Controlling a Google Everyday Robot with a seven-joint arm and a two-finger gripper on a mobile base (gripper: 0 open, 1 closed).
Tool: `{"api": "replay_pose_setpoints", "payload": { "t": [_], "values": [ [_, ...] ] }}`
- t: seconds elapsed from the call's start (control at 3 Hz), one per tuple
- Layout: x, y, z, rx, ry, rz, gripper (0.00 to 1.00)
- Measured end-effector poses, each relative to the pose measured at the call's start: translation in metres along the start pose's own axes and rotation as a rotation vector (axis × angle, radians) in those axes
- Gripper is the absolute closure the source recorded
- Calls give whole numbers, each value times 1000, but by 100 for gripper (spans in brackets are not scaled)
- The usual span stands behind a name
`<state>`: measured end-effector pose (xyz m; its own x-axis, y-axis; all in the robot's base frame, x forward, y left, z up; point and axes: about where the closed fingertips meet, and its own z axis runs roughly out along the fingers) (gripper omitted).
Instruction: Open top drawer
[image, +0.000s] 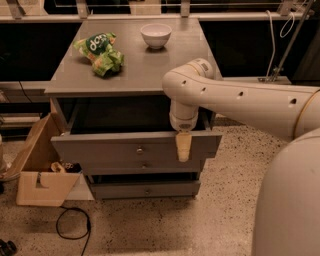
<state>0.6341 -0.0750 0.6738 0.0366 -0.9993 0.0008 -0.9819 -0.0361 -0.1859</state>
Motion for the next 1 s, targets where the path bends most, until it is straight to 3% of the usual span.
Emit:
{"api": "replay_pose_setpoints", "payload": {
  "t": [0.33, 0.67, 1.0],
  "values": [
    [0, 4, 0, -25, 7, -20, 0],
    [4, 19, 15, -135, -30, -22, 0],
    [6, 31, 24, -197, -55, -17, 0]
  ]
}}
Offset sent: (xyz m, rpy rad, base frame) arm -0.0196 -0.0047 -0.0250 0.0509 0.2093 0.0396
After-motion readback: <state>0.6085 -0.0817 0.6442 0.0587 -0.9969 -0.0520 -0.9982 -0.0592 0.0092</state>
